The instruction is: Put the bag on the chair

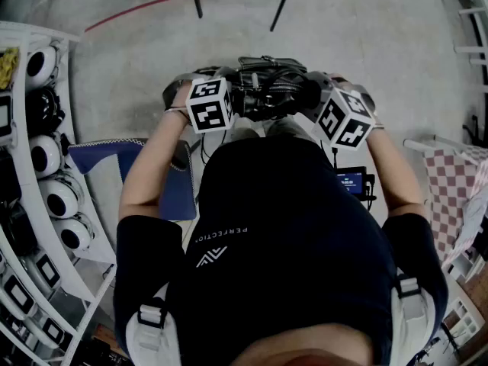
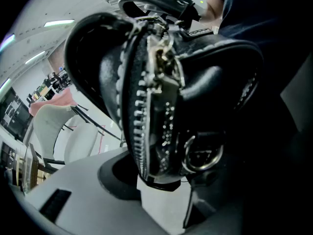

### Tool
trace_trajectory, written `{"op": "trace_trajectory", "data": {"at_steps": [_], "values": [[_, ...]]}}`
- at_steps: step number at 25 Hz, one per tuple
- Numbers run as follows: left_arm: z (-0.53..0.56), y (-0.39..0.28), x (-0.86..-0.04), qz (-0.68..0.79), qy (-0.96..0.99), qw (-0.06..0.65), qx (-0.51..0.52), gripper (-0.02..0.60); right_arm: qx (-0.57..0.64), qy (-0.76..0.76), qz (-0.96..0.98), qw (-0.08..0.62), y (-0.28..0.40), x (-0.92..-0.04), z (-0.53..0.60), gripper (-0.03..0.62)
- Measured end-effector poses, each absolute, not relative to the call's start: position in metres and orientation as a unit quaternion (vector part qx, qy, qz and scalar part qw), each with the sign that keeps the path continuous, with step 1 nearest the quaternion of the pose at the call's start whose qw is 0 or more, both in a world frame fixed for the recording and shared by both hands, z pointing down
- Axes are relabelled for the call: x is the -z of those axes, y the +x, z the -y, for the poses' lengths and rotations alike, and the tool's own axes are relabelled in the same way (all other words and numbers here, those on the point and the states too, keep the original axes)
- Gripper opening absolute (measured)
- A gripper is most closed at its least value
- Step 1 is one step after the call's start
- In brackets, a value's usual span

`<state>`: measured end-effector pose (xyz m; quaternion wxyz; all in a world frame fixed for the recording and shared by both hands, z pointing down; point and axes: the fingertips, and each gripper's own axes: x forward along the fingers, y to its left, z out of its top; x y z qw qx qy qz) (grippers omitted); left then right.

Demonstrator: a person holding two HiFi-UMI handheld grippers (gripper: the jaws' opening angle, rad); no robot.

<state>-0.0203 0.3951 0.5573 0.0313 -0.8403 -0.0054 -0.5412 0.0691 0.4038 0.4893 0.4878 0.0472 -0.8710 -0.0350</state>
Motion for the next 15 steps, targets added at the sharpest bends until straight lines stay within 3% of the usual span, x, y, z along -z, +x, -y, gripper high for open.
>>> {"op": "trace_trajectory", "data": {"at_steps": [15], "values": [[-0.3871,-0.019,-0.562,0.013,-0.835,0.027,0.55,0.242,0.01,0.054,0.874,0.482,0.0694,-0.4919,-0.3947,0.121]]}}
